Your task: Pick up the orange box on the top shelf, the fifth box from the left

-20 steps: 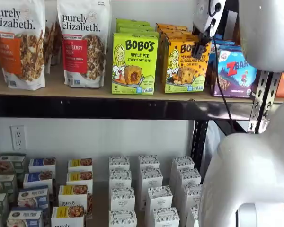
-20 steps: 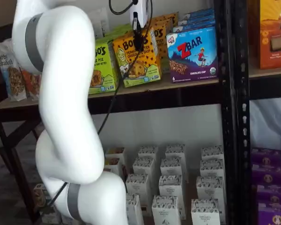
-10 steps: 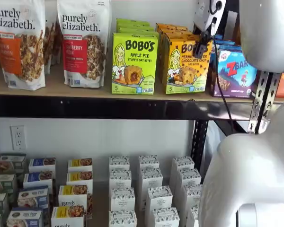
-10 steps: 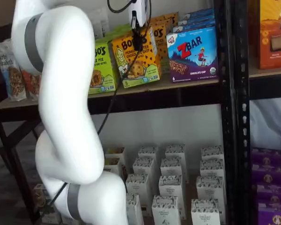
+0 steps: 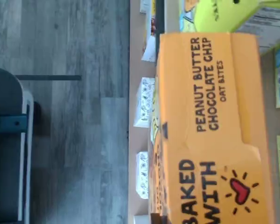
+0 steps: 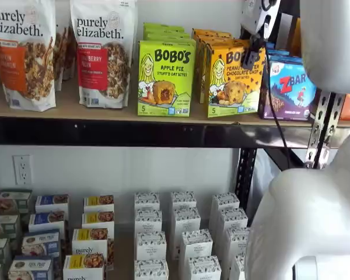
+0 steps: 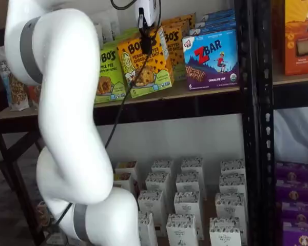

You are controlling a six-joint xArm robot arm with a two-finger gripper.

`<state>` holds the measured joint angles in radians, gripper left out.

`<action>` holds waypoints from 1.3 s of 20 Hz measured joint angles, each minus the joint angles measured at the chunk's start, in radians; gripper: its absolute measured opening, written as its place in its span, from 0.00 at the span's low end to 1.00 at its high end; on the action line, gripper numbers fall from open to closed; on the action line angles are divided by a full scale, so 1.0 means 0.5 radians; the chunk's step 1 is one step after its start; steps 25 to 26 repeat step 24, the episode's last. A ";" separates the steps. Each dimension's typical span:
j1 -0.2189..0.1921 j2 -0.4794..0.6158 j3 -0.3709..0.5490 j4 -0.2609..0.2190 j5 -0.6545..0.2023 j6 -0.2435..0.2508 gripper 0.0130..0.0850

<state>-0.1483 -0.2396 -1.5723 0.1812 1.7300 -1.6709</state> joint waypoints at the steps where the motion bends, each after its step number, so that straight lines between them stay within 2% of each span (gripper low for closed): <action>1: 0.000 -0.012 0.002 -0.001 0.019 0.001 0.39; 12: -0.045 -0.223 0.080 0.037 0.257 -0.006 0.39; 26: -0.052 -0.441 0.234 0.062 0.331 0.008 0.39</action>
